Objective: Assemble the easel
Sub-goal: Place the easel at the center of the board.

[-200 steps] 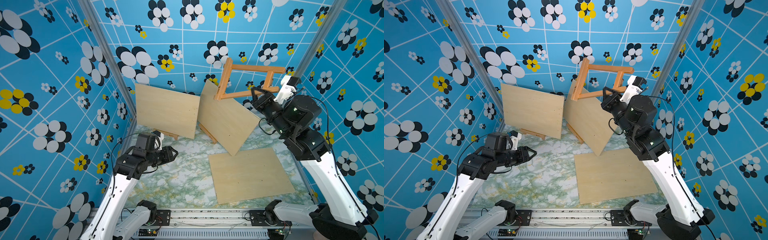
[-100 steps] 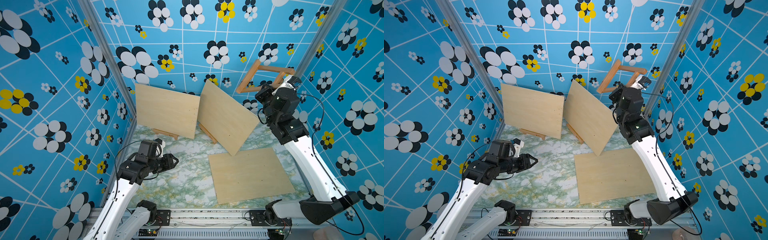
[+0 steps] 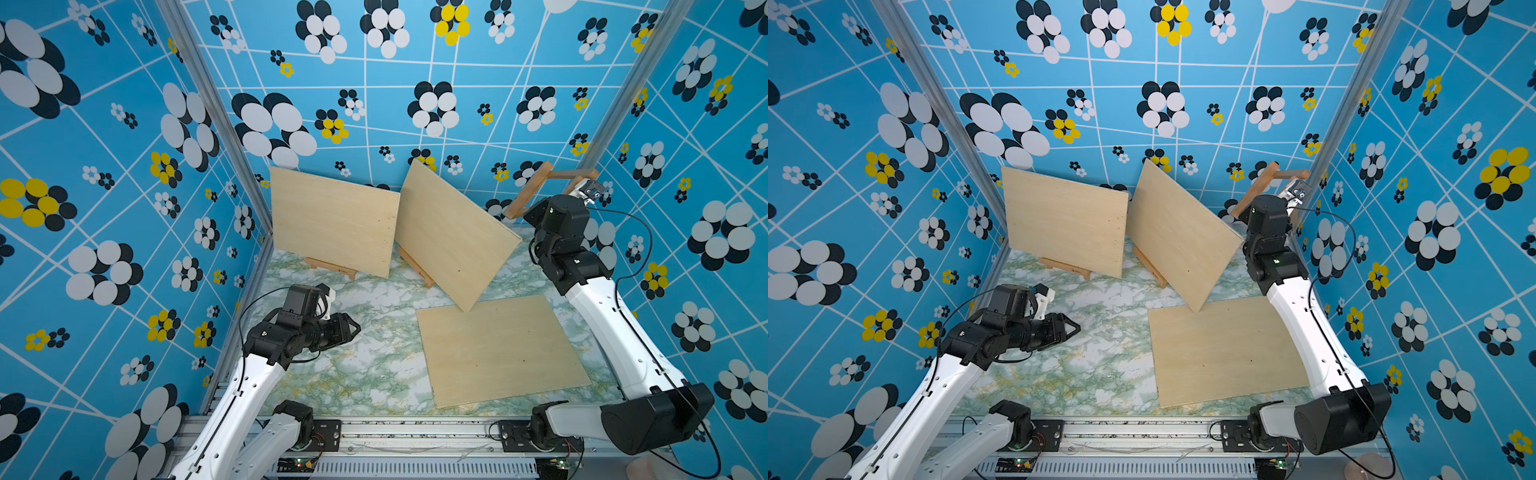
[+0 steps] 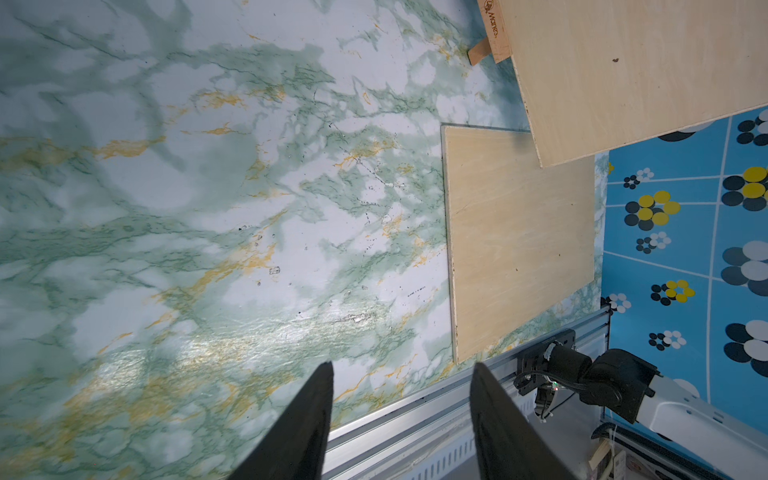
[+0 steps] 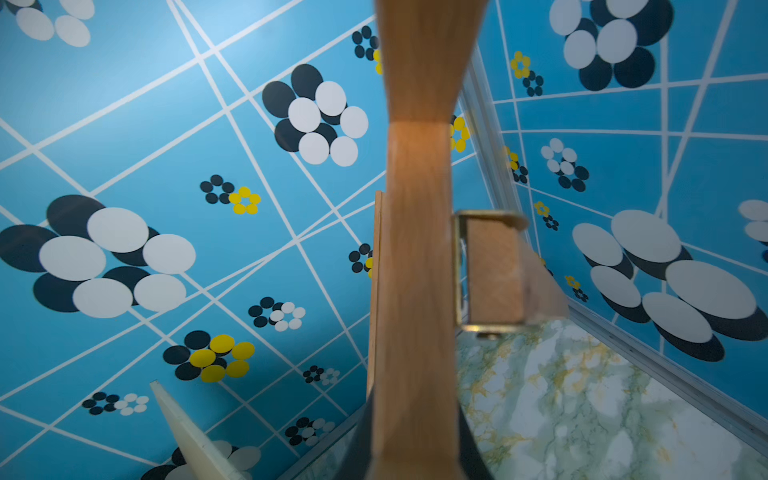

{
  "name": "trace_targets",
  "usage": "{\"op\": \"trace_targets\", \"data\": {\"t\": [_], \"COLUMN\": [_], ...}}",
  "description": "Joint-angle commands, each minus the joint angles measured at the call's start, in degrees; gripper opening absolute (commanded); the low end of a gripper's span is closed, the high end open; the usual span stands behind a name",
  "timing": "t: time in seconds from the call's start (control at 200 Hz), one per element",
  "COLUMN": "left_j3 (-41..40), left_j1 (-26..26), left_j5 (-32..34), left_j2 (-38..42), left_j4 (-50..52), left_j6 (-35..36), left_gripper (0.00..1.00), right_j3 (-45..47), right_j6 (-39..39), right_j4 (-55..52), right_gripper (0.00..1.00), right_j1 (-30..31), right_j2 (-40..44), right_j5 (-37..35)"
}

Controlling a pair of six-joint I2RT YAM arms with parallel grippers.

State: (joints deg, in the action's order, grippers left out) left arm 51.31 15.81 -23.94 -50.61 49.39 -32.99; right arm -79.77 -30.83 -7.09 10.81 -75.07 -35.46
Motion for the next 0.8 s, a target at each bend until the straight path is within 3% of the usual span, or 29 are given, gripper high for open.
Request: {"op": "trace_targets", "data": {"t": [0.0, 0.21, 0.345, 0.47, 0.795], "left_j3": [-0.60, -0.16, -0.32, -0.77, -1.83], "left_j1": [0.05, 0.80, 1.22, 1.96, 2.86], "left_j5": [-1.19, -1.32, -0.88, 0.01, 1.14], "left_j2": [-1.14, -3.18, -3.62, -3.90, -4.45], "left_j4": [-2.76, -3.64, -3.81, -3.78, -4.71], "left_j6": [0.64, 1.25, 1.67, 1.95, 1.96], "left_gripper": [0.55, 0.55, 0.55, 0.55, 0.55], "right_j3": [3.62, 12.99, 18.41, 21.51, 20.88], "right_j6": [-1.98, -4.96, -9.39, -12.54, -13.34], "right_j4": [3.38, 1.03, -0.27, 0.95, 4.36], "right_gripper": [0.00, 0.00, 0.00, 0.00, 0.00], "right_j1": [-2.82, -5.89, -8.60, -12.07, -14.97], "right_j2": [6.39, 13.39, 15.82, 14.13, 6.48], "right_j5": [-0.49, -0.36, 3.66, 11.87, 21.69]}}
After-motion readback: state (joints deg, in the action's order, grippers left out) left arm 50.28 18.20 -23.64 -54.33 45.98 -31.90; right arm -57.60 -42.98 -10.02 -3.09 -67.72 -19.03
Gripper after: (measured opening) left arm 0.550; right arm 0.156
